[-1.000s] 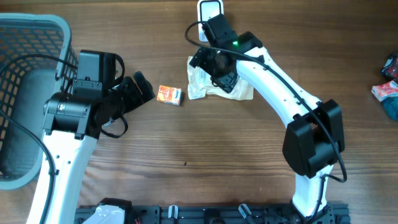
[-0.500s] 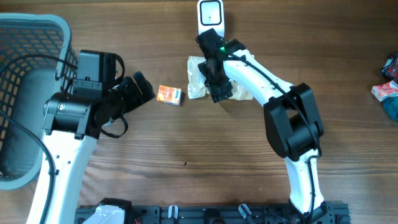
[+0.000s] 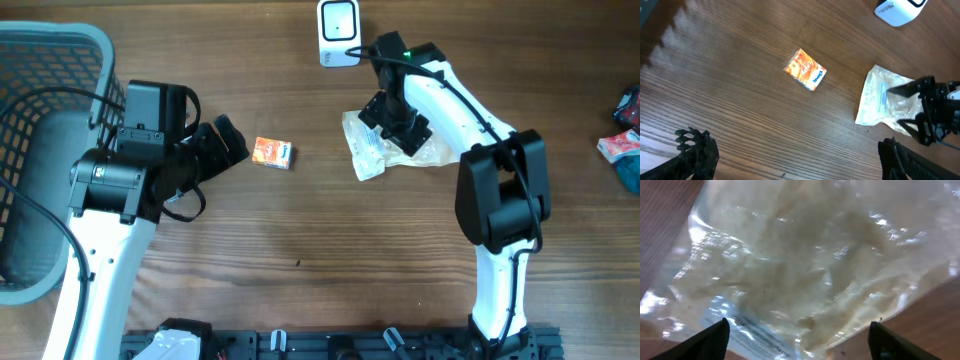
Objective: Scan the item barcode
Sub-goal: 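Lift the powder bag and hold it against the scanner window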
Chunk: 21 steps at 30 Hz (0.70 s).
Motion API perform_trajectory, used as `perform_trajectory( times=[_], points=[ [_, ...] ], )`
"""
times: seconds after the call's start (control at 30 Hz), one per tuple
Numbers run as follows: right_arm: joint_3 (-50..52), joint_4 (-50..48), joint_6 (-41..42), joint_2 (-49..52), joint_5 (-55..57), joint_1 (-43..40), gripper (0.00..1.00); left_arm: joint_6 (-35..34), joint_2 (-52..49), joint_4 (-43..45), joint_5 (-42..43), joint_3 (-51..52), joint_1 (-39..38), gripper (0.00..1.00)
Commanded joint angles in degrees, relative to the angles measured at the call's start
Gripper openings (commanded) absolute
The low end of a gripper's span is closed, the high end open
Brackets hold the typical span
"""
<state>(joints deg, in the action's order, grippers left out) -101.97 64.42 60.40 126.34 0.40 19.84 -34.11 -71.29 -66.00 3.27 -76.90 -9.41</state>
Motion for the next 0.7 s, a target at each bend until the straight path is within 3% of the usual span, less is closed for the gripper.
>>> perform_trajectory(
  times=[0.0, 0.1, 0.27, 0.47, 0.53, 0.67],
  points=[
    [0.44, -2.64, 3.72, -1.9, -1.51, 0.17, 0.86, 0.9, 0.26, 0.13, -0.13, -0.46, 0.26, 1.0],
    [0.59, -0.76, 10.23, -0.26, -1.57, 0.2, 0.83, 0.92, 0.26, 0.13, -0.13, -0.46, 0.26, 1.0],
    [3.78, -0.98, 11.72, 1.7, -1.75, 0.22, 0.84, 0.9, 0.26, 0.11, -0.13, -0.46, 0.26, 1.0],
    [14.34, -12.63, 11.63, 1.7, -3.56, 0.17, 0.84, 0.9, 0.26, 0.13, -0.13, -0.46, 0.26, 1.0],
    [15.08, -12.17, 11.45, 1.7, -3.48, 0.17, 0.79, 0.9, 0.26, 0.13, -0.13, -0.46, 0.26, 1.0],
    [13.64, -10.95, 3.41, 1.68, -3.43, -0.68, 0.58, 0.9, 0.26, 0.13, -0.13, -0.46, 0.26, 1.0]
  ],
)
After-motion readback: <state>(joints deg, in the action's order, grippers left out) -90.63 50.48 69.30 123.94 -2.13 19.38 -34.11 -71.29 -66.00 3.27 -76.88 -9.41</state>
